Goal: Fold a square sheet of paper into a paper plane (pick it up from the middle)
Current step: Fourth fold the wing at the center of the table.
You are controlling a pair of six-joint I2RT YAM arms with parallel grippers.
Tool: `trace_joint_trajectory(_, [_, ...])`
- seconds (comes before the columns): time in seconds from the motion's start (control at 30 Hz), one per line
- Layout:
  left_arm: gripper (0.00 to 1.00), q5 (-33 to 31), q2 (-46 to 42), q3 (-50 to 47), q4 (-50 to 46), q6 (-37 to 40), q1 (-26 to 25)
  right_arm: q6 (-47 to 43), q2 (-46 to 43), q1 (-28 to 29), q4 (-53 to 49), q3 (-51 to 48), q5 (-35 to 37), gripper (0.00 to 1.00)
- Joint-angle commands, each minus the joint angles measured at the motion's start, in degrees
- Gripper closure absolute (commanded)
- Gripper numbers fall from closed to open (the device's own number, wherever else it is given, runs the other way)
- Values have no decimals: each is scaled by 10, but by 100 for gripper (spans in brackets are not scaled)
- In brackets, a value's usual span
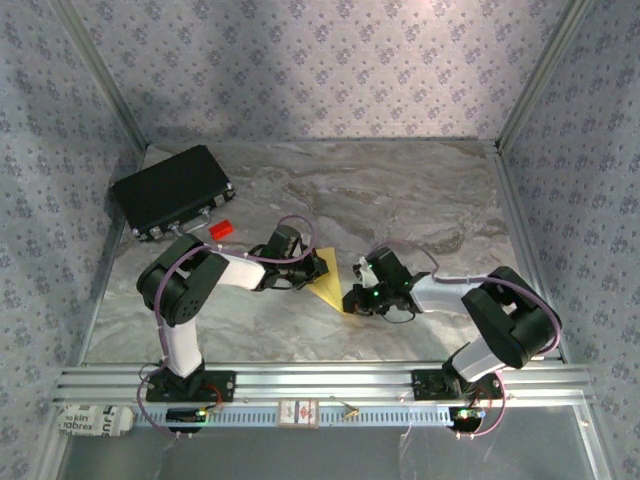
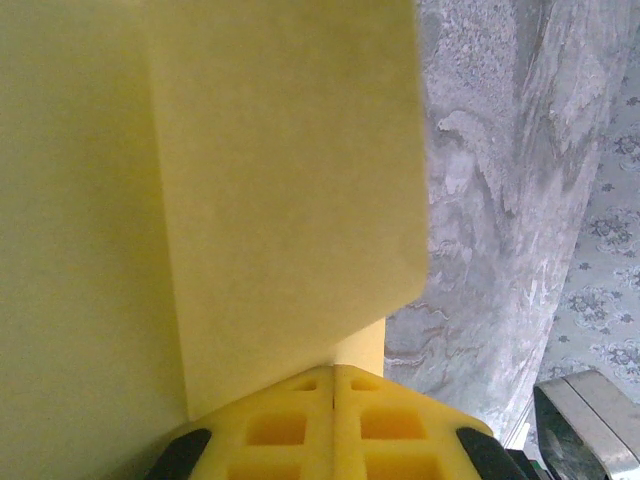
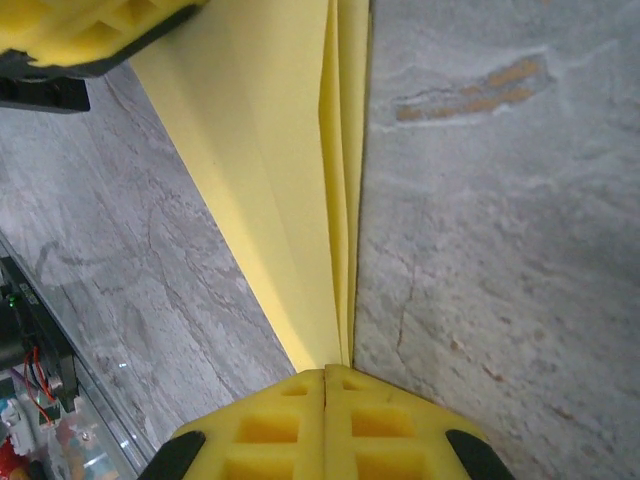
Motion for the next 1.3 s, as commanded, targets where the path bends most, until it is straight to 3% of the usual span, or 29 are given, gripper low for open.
trace_joint_trajectory(0.0, [95, -32, 8, -17, -37, 4, 5, -19, -10, 8, -95, -11, 6, 100])
trace_joint_trajectory(0.4, [95, -34, -1, -23, -35, 1, 1, -21, -49, 3, -138, 76, 16, 100])
trace_joint_trajectory(0.93, [95, -37, 1, -26, -28, -3, -2, 21, 116, 6, -52, 199, 15, 98])
trace_joint_trajectory(1.27, [95, -33, 1, -23, -27, -2, 1, 35, 159, 4, -43, 133, 38, 99])
